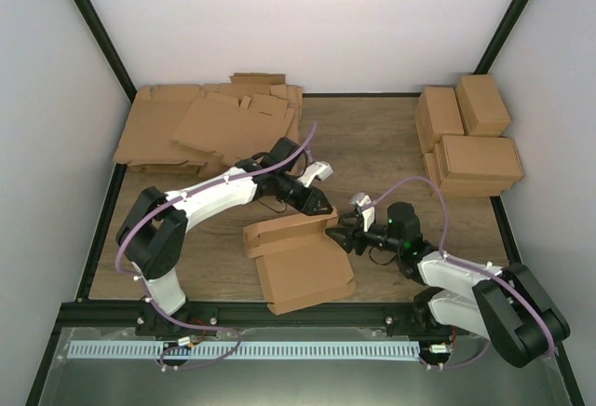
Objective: Fold the paper box
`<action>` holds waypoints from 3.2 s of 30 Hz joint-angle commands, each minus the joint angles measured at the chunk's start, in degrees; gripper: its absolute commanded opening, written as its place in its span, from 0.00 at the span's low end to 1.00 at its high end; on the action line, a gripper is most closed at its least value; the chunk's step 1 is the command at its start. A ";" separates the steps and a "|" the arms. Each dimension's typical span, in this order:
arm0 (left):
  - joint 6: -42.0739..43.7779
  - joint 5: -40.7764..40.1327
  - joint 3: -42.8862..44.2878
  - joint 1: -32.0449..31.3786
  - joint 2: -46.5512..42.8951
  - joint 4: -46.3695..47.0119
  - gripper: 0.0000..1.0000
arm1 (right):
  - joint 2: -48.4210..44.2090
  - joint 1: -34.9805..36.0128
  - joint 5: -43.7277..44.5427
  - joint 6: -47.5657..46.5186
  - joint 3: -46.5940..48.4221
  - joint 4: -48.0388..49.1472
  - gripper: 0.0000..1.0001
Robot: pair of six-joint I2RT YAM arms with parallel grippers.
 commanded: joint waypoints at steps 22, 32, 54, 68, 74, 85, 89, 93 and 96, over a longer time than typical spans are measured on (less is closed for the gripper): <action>0.69 -1.29 -2.95 -0.01 0.28 0.86 0.30 | -0.44 5.12 9.33 -0.19 1.60 0.29 0.38; 0.34 -1.27 -3.59 -0.23 0.04 1.23 0.30 | 0.11 12.45 25.37 1.48 -0.01 4.12 0.30; -2.86 -2.02 -6.96 -0.24 -3.43 4.57 0.44 | 5.68 19.21 47.78 8.31 0.63 5.55 0.09; -6.26 -2.81 -12.62 -0.27 -7.86 8.77 0.65 | 4.95 19.21 47.98 8.33 1.27 3.22 0.13; -6.78 -2.98 -14.17 -0.25 -8.49 9.24 0.61 | 2.80 19.21 48.09 8.59 0.46 4.42 0.21; -6.70 -2.47 -13.18 -0.23 -8.27 9.06 0.59 | -1.62 19.21 48.20 0.45 -1.96 10.89 0.26; -6.70 -1.79 -12.93 -0.25 -8.24 9.06 0.57 | 1.77 19.24 48.57 -1.19 -0.36 12.92 0.28; -6.29 -1.21 -12.60 -0.33 -8.33 8.40 0.52 | 5.26 19.16 48.16 -1.30 -0.02 16.57 0.29; -6.26 -0.95 -12.66 -0.32 -8.47 8.18 0.50 | 7.13 19.21 48.18 -1.17 0.45 18.50 0.28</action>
